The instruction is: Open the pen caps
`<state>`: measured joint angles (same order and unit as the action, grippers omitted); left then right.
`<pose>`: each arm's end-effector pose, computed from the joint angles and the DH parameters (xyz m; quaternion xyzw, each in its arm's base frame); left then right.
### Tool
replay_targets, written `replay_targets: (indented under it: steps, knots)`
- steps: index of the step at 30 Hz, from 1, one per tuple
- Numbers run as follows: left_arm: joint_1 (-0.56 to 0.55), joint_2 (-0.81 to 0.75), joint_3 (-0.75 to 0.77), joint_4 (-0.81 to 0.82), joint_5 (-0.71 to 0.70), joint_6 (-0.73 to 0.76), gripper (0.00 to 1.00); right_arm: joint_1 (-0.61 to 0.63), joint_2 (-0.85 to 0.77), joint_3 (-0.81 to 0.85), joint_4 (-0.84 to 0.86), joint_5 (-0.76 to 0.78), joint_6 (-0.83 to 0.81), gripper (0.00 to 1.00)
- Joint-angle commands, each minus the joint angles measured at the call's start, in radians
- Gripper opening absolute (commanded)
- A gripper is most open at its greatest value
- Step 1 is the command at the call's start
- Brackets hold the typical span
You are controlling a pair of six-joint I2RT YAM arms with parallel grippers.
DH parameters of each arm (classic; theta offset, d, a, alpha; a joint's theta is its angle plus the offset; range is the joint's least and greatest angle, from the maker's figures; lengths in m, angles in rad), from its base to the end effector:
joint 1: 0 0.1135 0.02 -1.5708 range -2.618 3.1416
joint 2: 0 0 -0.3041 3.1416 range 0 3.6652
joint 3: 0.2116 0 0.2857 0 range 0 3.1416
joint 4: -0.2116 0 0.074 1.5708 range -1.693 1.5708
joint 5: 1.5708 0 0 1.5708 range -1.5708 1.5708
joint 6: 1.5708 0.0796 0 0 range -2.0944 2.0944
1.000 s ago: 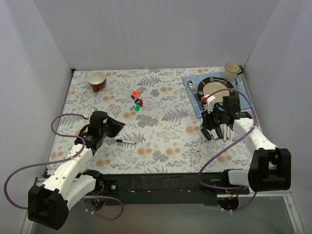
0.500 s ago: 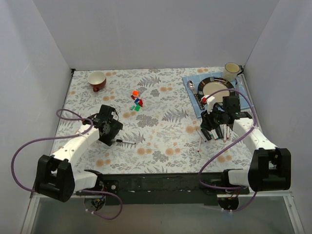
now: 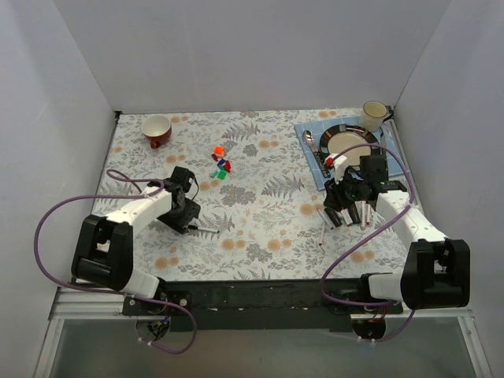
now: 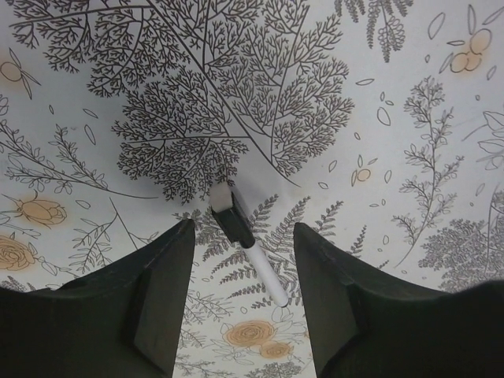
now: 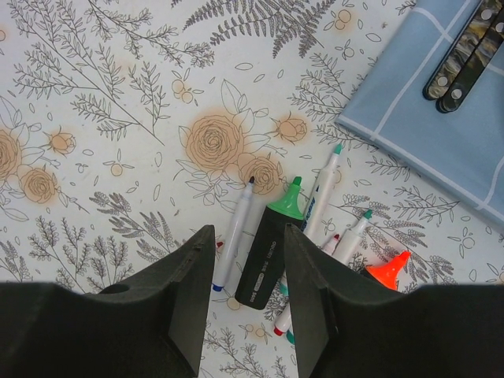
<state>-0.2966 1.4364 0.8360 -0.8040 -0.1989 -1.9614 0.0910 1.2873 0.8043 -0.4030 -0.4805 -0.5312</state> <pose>0.2617 -0.0635 0.1566 -0.7389 0.6614 -0.0325 0.1248 0.2970 0.0640 0.2169 -0.3561 0.8465 0.1475 0.3672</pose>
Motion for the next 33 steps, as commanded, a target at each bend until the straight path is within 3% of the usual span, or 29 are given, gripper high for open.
replay_targets:
  steps: [1, 7, 11, 15, 21, 23, 27, 28, 31, 33]
  knots:
    - [-0.001, 0.03, 0.029, -0.003, -0.016, -0.016, 0.52, -0.004, -0.031, 0.029, -0.005, -0.027, -0.015, 0.48]
    - [-0.001, 0.087, 0.011, 0.009, -0.027, -0.011, 0.41, -0.004, -0.043, 0.029, -0.007, -0.035, -0.016, 0.49]
    - [-0.001, 0.116, 0.015, 0.014, -0.025, -0.007, 0.21, -0.004, -0.049, 0.029, -0.008, -0.036, -0.016, 0.49]
    - [-0.001, 0.121, 0.031, 0.015, -0.014, 0.002, 0.11, -0.004, -0.055, 0.029, -0.01, -0.038, -0.018, 0.49]
    - [-0.009, 0.044, 0.051, 0.074, 0.059, 0.076, 0.04, -0.004, -0.059, 0.03, -0.036, -0.136, -0.065, 0.5]
    - [-0.018, 0.003, 0.051, 0.155, 0.126, 0.105, 0.01, 0.003, -0.062, 0.029, -0.06, -0.219, -0.085, 0.54]
    - [-0.085, -0.071, 0.008, 0.432, 0.267, 0.206, 0.0, 0.048, -0.104, -0.002, -0.033, -0.297, -0.105, 0.73]
    - [-0.104, -0.08, -0.017, 0.49, 0.294, 0.255, 0.0, 0.065, -0.117, -0.011, -0.024, -0.322, -0.11, 0.98]
    - [-0.174, -0.116, -0.075, 0.766, 0.419, 0.323, 0.0, 0.075, -0.209, -0.092, 0.123, -0.36, -0.055, 0.98]
    - [-0.22, -0.125, -0.147, 0.935, 0.484, 0.374, 0.0, 0.073, -0.302, -0.198, 0.332, -0.356, 0.089, 0.98]
